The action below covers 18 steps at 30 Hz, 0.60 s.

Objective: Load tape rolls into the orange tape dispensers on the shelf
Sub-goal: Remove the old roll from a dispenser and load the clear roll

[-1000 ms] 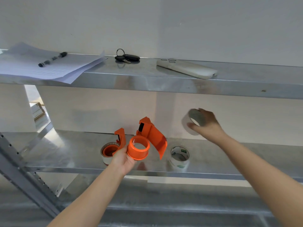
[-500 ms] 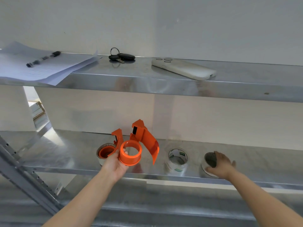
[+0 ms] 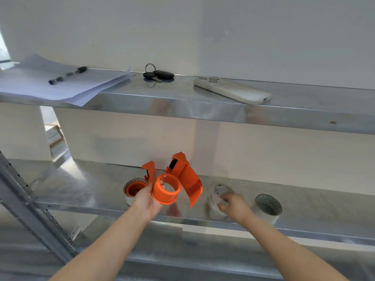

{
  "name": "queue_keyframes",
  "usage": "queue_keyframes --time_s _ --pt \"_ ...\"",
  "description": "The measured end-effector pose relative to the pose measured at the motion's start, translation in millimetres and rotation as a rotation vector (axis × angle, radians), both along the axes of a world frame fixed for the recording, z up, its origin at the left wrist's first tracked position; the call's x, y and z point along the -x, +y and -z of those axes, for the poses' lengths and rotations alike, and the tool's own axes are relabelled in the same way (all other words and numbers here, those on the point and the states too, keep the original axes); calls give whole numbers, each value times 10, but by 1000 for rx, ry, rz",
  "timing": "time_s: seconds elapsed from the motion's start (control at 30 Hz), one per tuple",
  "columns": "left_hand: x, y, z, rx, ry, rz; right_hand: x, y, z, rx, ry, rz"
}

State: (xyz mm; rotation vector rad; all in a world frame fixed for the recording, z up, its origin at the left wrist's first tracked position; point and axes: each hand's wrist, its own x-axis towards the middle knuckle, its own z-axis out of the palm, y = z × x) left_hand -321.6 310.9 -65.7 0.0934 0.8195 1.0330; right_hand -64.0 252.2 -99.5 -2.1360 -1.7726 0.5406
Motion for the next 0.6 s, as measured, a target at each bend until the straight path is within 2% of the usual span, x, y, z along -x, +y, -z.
queue_keyframes --time_s 0.1,0.23,0.3,0.4,0.5,0.6 --pt "46 -1 -6 -23 32 13 -33 -42 -320 -205 397 181" --pt "-7 -28 -12 -65 96 62 53 -181 -842 -449 702 145" --pt "-95 -43 -29 -93 120 92 194 -247 -1069 -514 692 10" --pt "-235 -85 -98 -150 160 150 451 -296 -1159 -476 487 -187" --pt "-333 -140 -176 -195 174 247 660 -323 -1022 -368 427 -267" --pt "-333 -181 -187 -209 135 288 748 -338 -865 -403 285 -316"
